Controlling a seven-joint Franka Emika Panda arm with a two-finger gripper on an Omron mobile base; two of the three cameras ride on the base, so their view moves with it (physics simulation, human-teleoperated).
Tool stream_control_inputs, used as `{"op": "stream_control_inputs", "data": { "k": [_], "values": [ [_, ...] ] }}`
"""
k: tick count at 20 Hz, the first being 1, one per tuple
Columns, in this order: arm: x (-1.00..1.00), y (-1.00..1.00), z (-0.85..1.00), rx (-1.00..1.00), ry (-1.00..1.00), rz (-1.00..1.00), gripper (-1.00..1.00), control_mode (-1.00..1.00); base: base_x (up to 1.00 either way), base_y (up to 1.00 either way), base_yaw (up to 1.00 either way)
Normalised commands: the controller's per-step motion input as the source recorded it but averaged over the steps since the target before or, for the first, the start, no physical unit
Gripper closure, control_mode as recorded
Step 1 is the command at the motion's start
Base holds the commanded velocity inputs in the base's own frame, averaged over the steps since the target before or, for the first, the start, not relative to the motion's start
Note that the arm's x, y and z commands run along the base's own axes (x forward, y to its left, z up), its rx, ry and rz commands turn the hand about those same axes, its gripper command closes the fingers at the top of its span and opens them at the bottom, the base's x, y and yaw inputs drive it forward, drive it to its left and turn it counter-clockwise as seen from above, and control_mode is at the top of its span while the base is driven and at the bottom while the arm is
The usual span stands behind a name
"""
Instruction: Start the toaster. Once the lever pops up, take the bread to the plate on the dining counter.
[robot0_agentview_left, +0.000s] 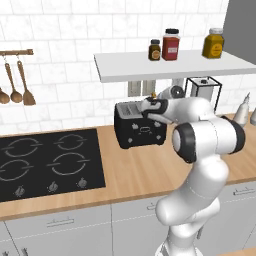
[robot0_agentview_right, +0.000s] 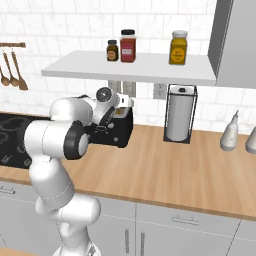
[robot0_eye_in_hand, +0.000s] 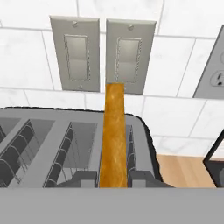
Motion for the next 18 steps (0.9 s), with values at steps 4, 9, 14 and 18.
{"op": "stream_control_inputs", "data": {
  "k": [4,9,14,18],
  "values": [
    [0.0,0.0,0.82,0.0,-0.07,0.0,1.0,-1.0,0.0,0.0,0.0],
    [-0.24,0.0,0.46,0.0,-0.04,0.0,1.0,-1.0,0.0,0.0,0.0],
    [-0.88,0.02,0.03,0.0,0.0,0.0,1.0,-1.0,0.0,0.0,0.0],
    [-0.69,0.0,0.42,0.0,0.0,0.0,1.0,-1.0,0.0,0.0,0.0]
  ]
}}
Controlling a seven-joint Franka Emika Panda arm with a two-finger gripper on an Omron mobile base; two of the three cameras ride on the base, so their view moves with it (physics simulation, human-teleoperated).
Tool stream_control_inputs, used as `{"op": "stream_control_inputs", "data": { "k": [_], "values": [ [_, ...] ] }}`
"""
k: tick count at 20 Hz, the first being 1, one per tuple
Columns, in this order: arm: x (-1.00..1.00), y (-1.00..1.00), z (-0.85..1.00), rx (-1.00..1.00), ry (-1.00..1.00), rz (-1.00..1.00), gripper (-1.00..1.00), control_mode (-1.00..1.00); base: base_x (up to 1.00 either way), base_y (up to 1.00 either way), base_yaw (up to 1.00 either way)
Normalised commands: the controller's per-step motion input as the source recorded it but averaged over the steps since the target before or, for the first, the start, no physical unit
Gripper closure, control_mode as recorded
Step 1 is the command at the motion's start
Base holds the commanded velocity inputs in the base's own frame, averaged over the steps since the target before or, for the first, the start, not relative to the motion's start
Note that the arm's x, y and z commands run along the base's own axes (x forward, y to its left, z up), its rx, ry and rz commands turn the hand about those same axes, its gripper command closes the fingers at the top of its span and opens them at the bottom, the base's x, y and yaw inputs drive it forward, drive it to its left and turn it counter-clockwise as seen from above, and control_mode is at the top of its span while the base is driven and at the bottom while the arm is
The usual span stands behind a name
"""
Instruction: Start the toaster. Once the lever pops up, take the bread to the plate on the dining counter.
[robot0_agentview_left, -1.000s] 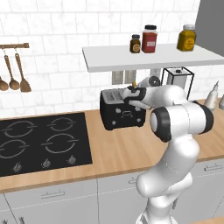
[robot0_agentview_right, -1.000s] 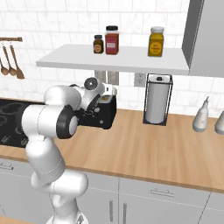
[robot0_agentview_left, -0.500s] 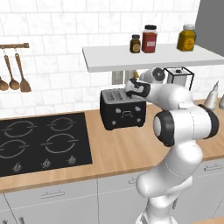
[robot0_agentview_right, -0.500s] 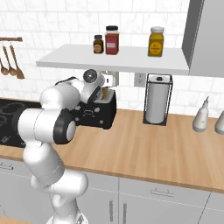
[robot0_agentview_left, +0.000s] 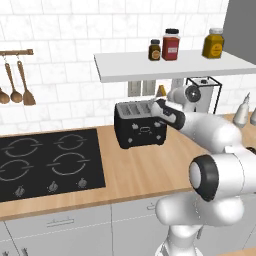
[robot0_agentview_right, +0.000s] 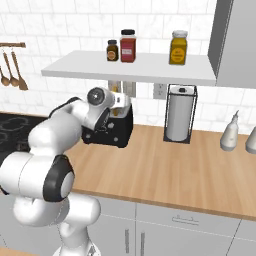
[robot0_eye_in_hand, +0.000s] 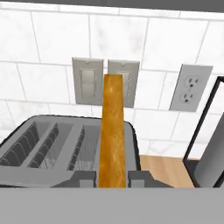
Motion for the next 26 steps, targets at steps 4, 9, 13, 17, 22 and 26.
{"op": "stream_control_inputs", "data": {
  "k": [4,9,13,17,22,26],
  "values": [
    [-0.75,0.0,0.64,0.0,0.02,0.0,1.0,-1.0,0.0,0.0,0.0],
    [-0.88,0.05,0.72,0.01,0.04,0.0,1.0,-1.0,0.0,0.0,0.0],
    [-1.0,0.18,0.41,0.02,0.08,0.0,1.0,-1.0,0.0,0.0,0.0],
    [-1.0,0.21,0.02,0.02,0.0,0.0,1.0,-1.0,0.0,0.0,0.0],
    [-1.0,0.12,0.0,0.01,-0.01,0.0,1.0,-1.0,0.0,0.0,0.0],
    [-1.0,0.19,-0.03,0.02,-0.01,0.0,1.0,-1.0,0.0,0.0,0.0]
  ]
}}
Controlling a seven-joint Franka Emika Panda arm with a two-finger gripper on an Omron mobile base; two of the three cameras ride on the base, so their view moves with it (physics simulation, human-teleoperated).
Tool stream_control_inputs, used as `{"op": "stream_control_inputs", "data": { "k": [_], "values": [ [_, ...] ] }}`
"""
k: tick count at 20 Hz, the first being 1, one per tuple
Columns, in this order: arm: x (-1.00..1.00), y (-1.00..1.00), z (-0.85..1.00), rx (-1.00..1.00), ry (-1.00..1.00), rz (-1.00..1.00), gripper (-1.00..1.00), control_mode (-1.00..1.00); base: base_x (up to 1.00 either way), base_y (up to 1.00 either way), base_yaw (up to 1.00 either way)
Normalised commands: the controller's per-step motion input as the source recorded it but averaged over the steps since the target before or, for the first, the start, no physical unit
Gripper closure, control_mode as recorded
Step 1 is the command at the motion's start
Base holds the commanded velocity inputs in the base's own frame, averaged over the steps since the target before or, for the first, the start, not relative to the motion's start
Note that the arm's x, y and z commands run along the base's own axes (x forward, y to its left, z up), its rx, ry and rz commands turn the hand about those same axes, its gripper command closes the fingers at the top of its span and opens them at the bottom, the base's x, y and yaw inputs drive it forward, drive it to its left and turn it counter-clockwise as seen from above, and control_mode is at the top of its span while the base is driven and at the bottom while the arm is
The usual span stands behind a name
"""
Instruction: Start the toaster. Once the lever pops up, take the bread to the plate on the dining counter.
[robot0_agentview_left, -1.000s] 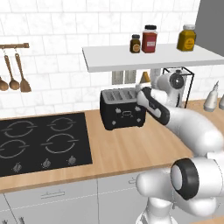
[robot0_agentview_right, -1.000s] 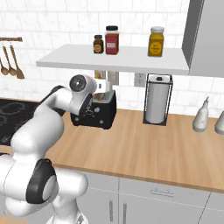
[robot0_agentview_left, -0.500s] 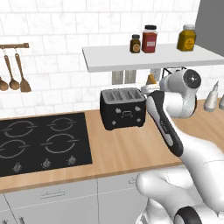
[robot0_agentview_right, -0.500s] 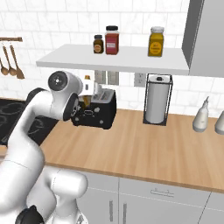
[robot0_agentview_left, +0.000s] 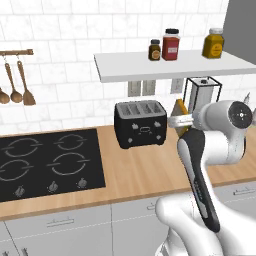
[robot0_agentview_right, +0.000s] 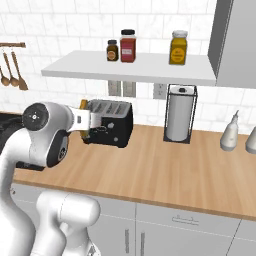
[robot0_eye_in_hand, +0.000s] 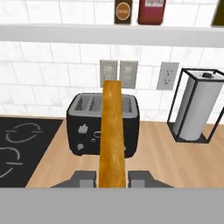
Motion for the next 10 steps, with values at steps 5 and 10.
{"op": "stream_control_inputs", "data": {
  "k": [5,10],
  "values": [
    [-0.42,0.05,-0.08,0.01,0.0,0.01,1.0,-1.0,0.0,0.0,0.0],
    [-0.01,0.0,0.0,0.0,0.0,0.0,1.0,-1.0,0.0,0.0,0.0]
  ]
}}
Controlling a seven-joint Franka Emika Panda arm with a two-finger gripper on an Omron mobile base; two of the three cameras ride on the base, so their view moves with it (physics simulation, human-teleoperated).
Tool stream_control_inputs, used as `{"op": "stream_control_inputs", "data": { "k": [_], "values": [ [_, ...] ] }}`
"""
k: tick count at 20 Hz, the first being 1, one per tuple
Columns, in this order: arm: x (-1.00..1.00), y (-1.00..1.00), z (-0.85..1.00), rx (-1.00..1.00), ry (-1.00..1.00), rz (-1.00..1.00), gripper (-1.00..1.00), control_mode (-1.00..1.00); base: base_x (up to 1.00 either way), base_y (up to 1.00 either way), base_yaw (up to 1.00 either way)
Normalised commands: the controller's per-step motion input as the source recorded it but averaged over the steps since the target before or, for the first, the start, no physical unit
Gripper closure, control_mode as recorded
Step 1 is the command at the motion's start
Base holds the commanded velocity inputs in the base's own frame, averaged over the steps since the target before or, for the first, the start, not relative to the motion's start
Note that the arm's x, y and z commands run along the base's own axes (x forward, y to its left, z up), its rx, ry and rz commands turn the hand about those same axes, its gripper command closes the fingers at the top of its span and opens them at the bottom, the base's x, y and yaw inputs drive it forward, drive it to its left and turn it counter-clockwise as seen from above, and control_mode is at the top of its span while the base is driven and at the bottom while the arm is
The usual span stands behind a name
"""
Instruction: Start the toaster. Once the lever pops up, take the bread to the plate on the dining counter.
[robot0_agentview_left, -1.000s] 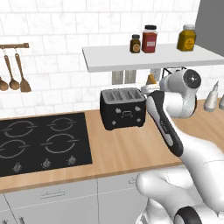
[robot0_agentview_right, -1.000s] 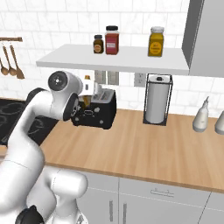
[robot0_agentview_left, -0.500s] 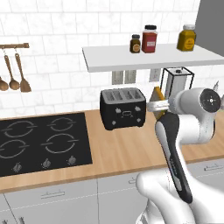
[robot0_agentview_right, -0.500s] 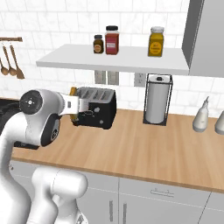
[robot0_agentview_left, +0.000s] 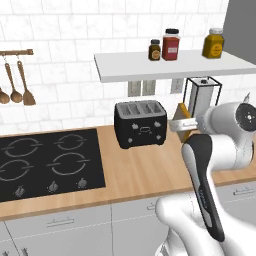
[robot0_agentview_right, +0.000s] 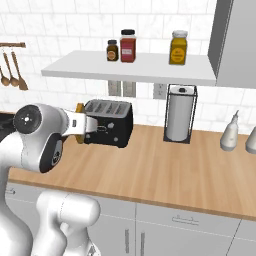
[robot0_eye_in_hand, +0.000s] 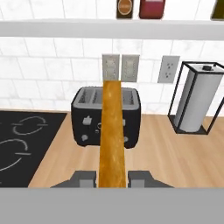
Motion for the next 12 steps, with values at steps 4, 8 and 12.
{"op": "stream_control_inputs", "data": {
  "k": [4,8,12],
  "values": [
    [0.0,0.0,0.0,0.0,0.0,0.0,1.0,1.0,-0.73,0.0,0.01],
    [0.0,0.0,0.0,0.0,0.0,0.0,1.0,1.0,-0.8,0.0,0.46],
    [0.0,0.0,0.0,0.0,0.0,0.0,1.0,1.0,-0.48,0.02,0.95]
  ]
}}
